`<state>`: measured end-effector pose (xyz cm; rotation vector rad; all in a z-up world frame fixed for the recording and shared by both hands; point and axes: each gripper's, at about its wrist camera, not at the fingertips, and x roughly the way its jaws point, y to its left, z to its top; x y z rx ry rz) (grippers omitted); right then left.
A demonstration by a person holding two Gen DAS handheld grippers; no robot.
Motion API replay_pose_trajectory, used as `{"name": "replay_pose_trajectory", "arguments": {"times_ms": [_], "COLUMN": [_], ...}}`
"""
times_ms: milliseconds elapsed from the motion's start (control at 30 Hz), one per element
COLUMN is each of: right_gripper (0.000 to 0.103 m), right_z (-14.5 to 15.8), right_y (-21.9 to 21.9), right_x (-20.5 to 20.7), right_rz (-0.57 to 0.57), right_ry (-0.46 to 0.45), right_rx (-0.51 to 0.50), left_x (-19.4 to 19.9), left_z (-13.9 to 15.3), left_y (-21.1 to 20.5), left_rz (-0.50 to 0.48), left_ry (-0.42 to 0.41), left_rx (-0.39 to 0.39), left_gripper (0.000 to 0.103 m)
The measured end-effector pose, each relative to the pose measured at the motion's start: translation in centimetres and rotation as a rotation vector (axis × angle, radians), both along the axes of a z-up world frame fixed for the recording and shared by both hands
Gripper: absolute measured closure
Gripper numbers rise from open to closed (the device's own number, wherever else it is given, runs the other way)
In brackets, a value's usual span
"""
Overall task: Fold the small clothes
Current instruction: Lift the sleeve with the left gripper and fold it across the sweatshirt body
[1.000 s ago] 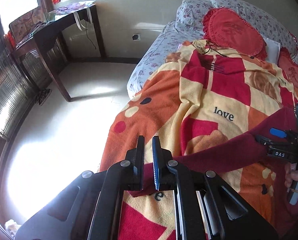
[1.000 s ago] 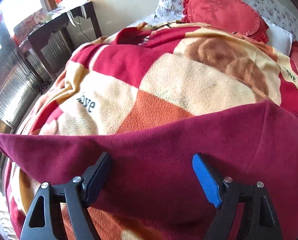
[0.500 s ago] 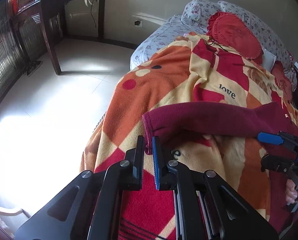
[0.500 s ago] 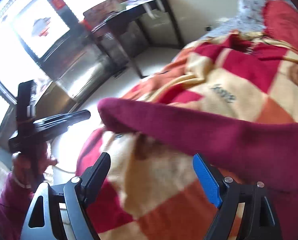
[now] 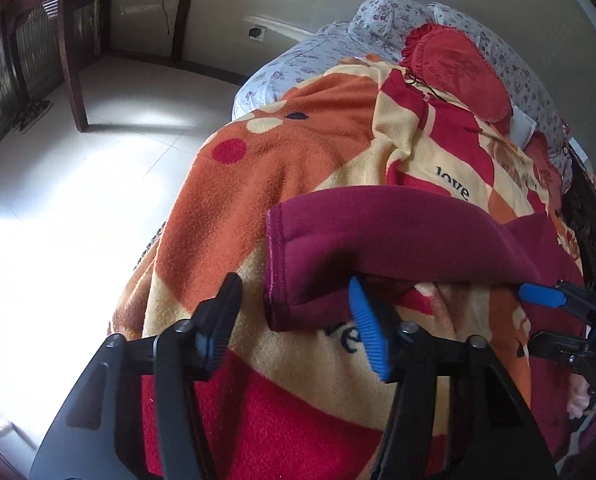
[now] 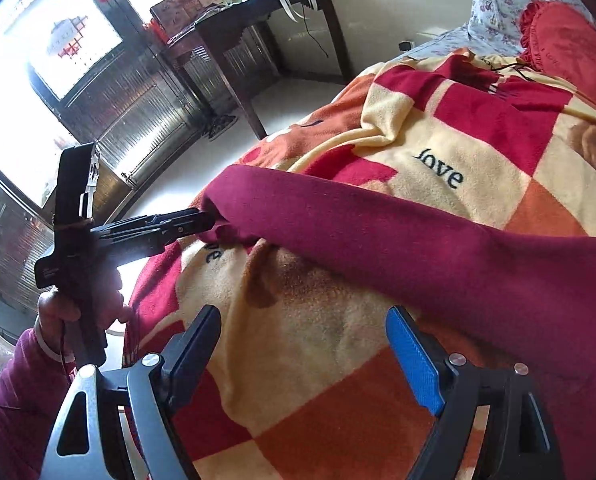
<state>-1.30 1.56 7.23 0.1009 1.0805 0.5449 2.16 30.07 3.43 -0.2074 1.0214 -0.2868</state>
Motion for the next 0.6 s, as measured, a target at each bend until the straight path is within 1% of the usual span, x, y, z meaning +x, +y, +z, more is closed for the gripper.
{"name": "replay_pose_trajectory", "arguments": {"times_ms": [100,200,333,400,433,467,500,533,567,600], "right_gripper": [0.02,0.02,0.02,0.02,0.02,0.02,0.02,0.02,0.02,0.02], "right_z": [-0.4,-0.7,-0.6,-0.5,-0.3,-0.2,0.0,0.3,0.6,0.9], "right_y": [-0.1,0.2,0.3,0.1,-0.1,-0.2,-0.5,-0.8,-1.2,-1.7], "right_x": [0.0,-0.1,-0.5,-0.5,-0.5,-0.6,-0.7,-0.8,-1.0,-1.1], "right_rz": [-0.012,-0.009,-0.004,-0.009,-0.015,-0.02,-0.026,-0.032,-0.04,-0.05], "right_ry": [0.021,0.03,0.022,0.017,0.014,0.01,0.006,0.001,-0.004,-0.01], "right_rx": [0.01,0.014,0.011,0.013,0.013,0.012,0.011,0.013,0.018,0.026], "left_x": [0.0,0.4,1.1,1.3,1.4,1.5,1.5,1.3,0.9,0.4], "left_z": [0.2,-0.2,-0.8,-1.1,-1.2,-1.0,-0.7,0.0,0.9,2.0], "left_y": [0.4,-0.1,-1.5,-2.5,-2.8,-3.0,-3.0,-3.0,-3.2,-3.6], "left_rz": [0.017,0.014,-0.015,-0.044,-0.056,-0.064,-0.065,-0.054,-0.056,-0.079], "left_ry": [-0.002,0.008,-0.006,-0.006,0.0,0.013,0.033,0.031,0.013,-0.001], "left_rx": [-0.019,0.009,0.023,0.045,0.049,0.028,-0.009,-0.018,-0.018,-0.033], "left_gripper": [0.044,0.043,0.043,0.046,0.064,0.086,0.09,0.091,0.091,0.091]}}
